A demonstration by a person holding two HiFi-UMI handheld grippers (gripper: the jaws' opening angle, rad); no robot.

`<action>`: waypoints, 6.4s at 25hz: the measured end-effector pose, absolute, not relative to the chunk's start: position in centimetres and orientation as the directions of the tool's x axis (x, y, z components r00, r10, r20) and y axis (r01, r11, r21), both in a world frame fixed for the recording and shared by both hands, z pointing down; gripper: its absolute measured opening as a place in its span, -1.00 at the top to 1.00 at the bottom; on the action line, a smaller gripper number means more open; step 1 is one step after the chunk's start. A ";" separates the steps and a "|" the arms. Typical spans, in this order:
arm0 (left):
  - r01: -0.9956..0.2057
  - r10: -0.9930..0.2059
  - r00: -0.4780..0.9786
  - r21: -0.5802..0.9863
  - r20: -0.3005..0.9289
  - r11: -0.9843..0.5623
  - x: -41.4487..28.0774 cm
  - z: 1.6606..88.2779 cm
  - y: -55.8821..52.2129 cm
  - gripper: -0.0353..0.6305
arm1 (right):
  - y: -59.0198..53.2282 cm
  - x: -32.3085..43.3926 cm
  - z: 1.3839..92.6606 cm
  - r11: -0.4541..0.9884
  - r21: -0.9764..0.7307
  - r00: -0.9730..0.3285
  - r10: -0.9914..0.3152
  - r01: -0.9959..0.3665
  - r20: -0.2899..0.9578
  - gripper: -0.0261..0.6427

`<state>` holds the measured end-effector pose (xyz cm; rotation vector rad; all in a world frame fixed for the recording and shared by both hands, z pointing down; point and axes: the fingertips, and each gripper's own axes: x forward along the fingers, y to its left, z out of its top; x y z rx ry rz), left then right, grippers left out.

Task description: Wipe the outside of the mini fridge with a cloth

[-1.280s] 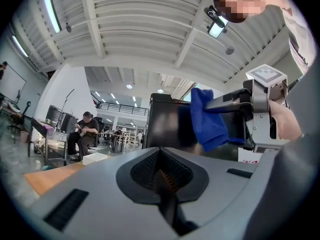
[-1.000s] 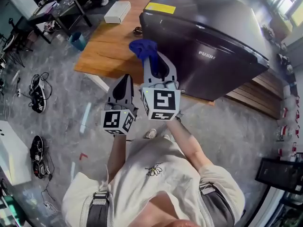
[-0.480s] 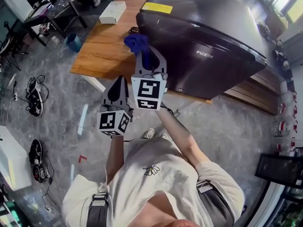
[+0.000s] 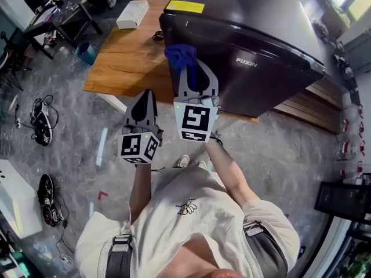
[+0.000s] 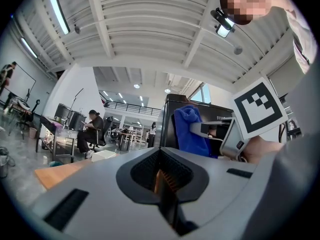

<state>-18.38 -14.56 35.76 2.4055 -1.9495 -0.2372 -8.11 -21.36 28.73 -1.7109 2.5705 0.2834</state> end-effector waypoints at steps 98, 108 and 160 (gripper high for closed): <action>-0.973 -0.984 0.171 0.146 -0.056 -0.177 -20.7 37.9 -14.9 0.88 | -22.5 -12.2 34.2 0.477 -0.050 -0.474 -0.879 -0.878 -0.056 0.74; -0.961 -0.970 0.236 0.133 -0.066 -0.243 -17.6 37.7 -16.2 0.88 | -20.8 -4.6 33.7 0.344 -0.045 -0.343 -0.939 -0.938 -0.040 0.74; -0.911 -0.914 0.397 0.084 -0.079 -0.403 -9.7 36.5 -15.8 0.88 | -17.3 28.5 35.1 -0.359 -0.088 0.362 -0.932 -0.929 -0.021 0.74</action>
